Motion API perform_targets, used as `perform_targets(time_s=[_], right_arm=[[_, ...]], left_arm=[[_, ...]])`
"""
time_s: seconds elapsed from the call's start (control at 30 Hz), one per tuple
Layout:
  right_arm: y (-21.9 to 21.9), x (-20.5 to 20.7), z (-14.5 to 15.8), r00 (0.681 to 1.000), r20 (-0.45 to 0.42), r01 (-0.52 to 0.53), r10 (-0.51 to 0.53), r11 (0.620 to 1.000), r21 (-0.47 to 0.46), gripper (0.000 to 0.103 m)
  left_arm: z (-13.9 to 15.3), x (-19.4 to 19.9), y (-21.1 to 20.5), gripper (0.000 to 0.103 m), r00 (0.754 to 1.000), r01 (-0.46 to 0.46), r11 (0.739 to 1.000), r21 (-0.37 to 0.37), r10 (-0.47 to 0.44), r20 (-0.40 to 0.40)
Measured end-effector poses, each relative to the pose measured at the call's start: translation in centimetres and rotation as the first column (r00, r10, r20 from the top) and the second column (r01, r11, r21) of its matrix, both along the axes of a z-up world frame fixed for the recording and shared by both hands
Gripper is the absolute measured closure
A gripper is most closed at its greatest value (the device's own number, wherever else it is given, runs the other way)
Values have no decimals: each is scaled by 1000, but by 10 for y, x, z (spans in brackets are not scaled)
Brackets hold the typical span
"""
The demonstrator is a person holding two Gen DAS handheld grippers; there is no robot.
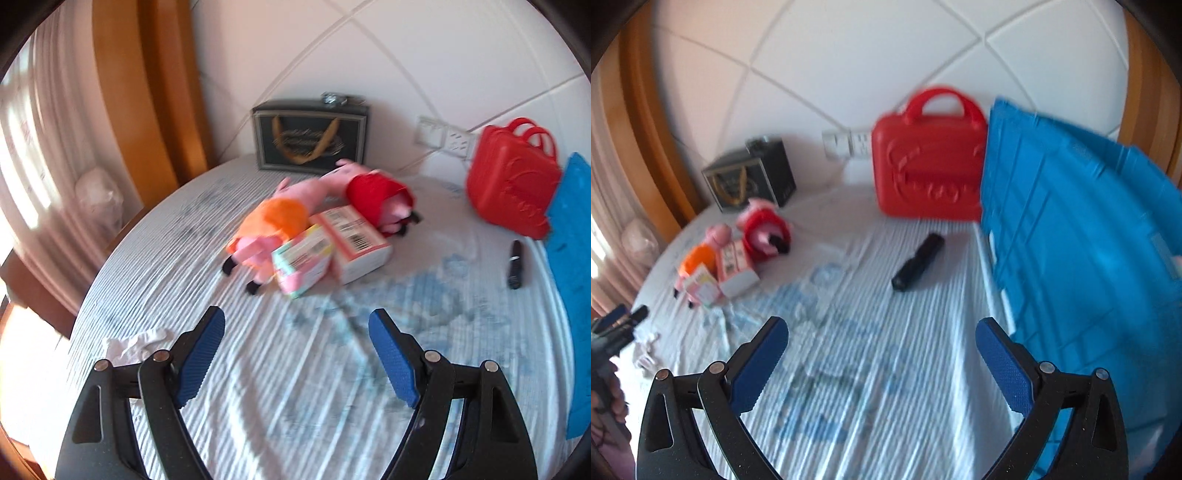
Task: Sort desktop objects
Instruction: 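Move both grippers back toward the remaining items on the bed, then grasp the tissue pack with the left gripper while the right grasps the black roll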
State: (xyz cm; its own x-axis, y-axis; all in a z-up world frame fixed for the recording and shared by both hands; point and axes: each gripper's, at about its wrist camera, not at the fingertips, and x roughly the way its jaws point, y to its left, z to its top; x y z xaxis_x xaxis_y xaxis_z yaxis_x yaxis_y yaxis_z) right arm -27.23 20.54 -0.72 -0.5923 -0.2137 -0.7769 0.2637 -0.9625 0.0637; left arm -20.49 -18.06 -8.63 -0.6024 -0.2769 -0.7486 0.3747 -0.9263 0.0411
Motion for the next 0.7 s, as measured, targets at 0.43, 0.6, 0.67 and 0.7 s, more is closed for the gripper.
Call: perform_targets(time_s=[0.43,0.6,0.67,0.7], right_arm=[[-8,-83,-105,977,210,18,-42,993,114,0],[-16,-132,-132,963,259,33,-68,990,139,0],[-23,-155,-140,962,262,36,-79,986,165,0],[-25,-165,-143,959,271,42,-87,985,166,0]], left_arm=[[-88,-83,-54,23,993,-14,999,32,10,121],[-107,-126,-57,23,987,49,999,-13,-46,156],[-114,-142,-59,23,982,72,997,21,-75,174],[-117,-147,-59,23,981,80,996,34,-85,175]])
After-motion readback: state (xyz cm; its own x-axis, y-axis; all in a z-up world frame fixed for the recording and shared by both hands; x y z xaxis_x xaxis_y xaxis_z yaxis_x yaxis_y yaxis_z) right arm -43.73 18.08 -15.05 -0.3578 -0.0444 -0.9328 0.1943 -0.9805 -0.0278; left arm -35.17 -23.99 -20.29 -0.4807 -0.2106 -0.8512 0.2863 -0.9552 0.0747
